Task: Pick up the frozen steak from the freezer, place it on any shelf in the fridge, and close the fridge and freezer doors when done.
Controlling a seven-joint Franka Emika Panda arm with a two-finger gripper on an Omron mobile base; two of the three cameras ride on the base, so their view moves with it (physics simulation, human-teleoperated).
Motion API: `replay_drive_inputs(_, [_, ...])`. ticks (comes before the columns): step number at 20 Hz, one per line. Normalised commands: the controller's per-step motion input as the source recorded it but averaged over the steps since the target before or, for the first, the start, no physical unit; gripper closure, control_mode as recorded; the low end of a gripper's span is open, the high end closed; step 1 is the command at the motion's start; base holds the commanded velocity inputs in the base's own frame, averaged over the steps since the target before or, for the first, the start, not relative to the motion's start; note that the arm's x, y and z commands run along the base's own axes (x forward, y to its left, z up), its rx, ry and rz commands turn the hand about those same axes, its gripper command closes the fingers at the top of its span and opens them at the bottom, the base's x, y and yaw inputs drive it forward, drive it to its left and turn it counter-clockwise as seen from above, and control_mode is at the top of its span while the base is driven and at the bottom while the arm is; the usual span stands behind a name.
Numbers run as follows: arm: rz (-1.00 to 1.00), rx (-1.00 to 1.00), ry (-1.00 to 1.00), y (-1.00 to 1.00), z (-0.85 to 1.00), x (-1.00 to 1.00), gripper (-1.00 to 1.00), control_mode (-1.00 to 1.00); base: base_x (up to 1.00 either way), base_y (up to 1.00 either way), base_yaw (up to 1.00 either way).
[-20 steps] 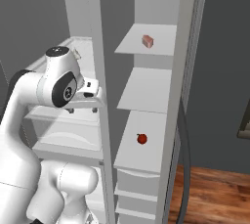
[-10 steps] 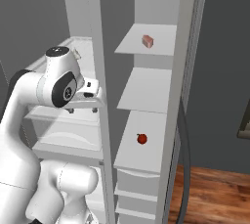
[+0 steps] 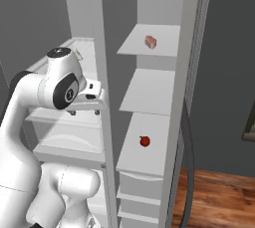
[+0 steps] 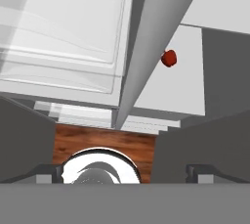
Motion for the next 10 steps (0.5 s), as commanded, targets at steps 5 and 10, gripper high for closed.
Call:
replay_drive_inputs(5, [0.00, 0.00, 0.00, -0.06, 0.00, 0.00, -1.00, 1.00, 0.00, -0.28, 0.00])
replay_drive_inputs(10, [0.00, 0.00, 0.00, 0.00, 0.00, 0.00, -1.00, 1.00, 0.06, -0.24, 0.00])
